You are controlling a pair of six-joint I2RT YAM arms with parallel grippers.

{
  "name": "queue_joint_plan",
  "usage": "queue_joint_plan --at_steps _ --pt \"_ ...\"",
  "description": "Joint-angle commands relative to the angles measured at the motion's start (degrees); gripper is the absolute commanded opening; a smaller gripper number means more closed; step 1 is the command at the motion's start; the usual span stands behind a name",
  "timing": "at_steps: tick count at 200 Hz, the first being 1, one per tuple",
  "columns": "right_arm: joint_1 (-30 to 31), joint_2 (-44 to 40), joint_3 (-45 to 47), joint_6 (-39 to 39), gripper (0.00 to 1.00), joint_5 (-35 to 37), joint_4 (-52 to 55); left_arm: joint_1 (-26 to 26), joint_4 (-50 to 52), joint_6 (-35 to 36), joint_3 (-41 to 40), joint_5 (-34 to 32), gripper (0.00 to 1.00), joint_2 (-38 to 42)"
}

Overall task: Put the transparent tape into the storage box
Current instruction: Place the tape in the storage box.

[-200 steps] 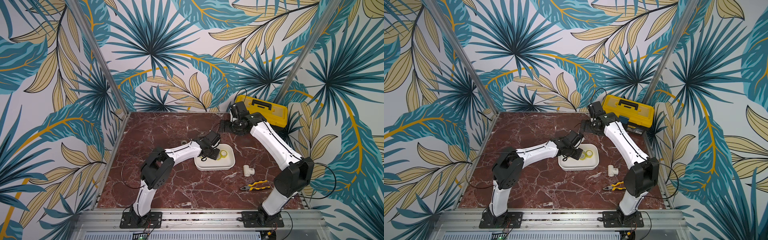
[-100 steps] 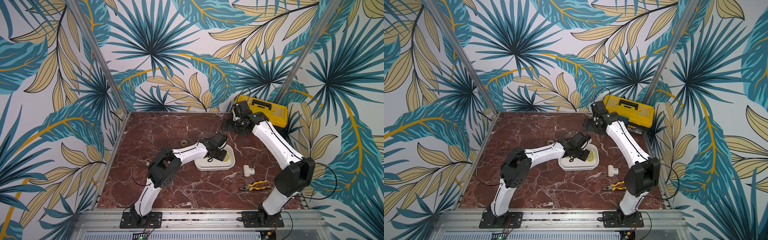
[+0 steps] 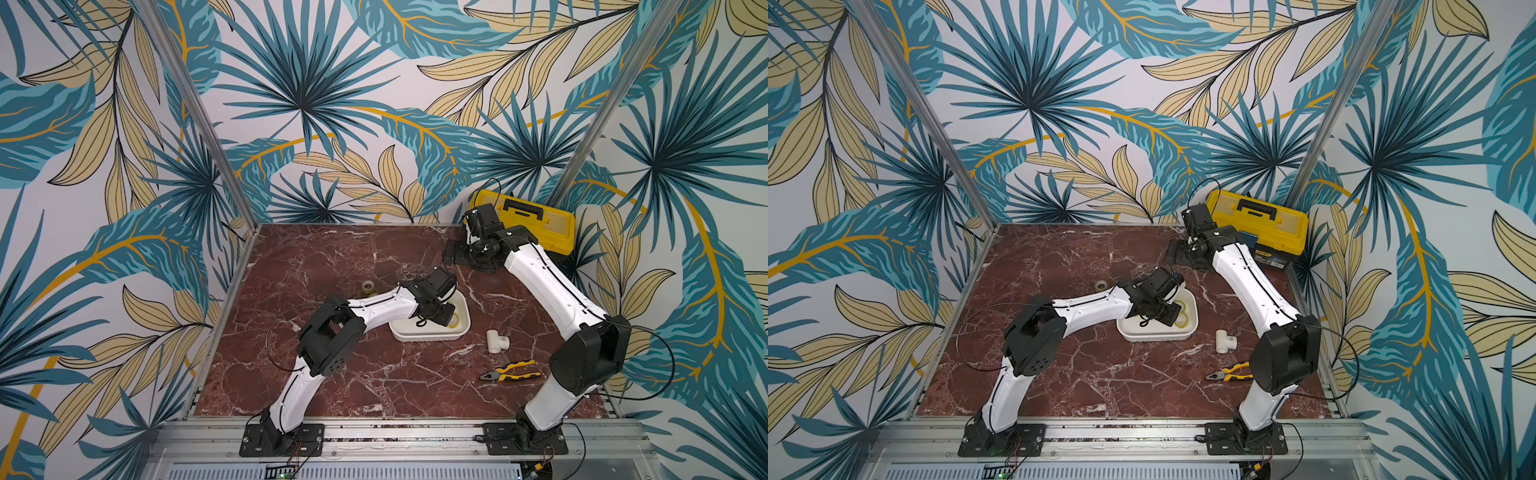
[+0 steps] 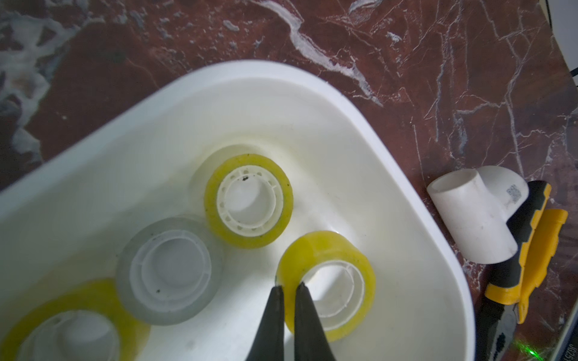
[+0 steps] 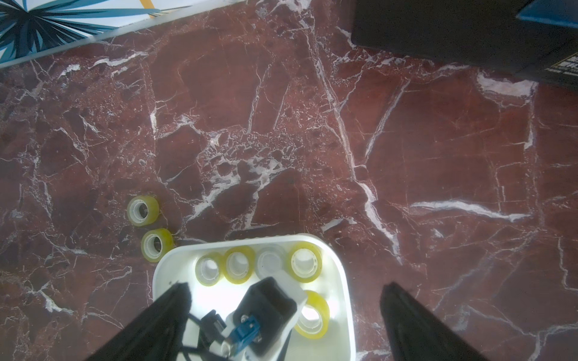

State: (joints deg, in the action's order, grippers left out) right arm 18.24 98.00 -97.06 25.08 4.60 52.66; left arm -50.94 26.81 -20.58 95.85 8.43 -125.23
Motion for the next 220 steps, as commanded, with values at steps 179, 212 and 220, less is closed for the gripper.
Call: queue_joint_plan --at_steps 179,212,220 --pt "-0.41 -4.40 -2.35 -3.71 1.00 -3.52 0.69 -0.24 -1.39 0.45 -1.48 -4.83 0.73 8.53" --pt "-0.77 -4.26 -1.62 -4.52 1.00 -7.54 0.22 0.61 -1.23 0.01 -5.04 -6.26 0.82 13.08" --pt "-0.90 -4.26 -1.08 -4.72 1.00 -9.20 -0.14 0.73 -0.38 -0.03 -5.34 -6.87 0.83 13.70"
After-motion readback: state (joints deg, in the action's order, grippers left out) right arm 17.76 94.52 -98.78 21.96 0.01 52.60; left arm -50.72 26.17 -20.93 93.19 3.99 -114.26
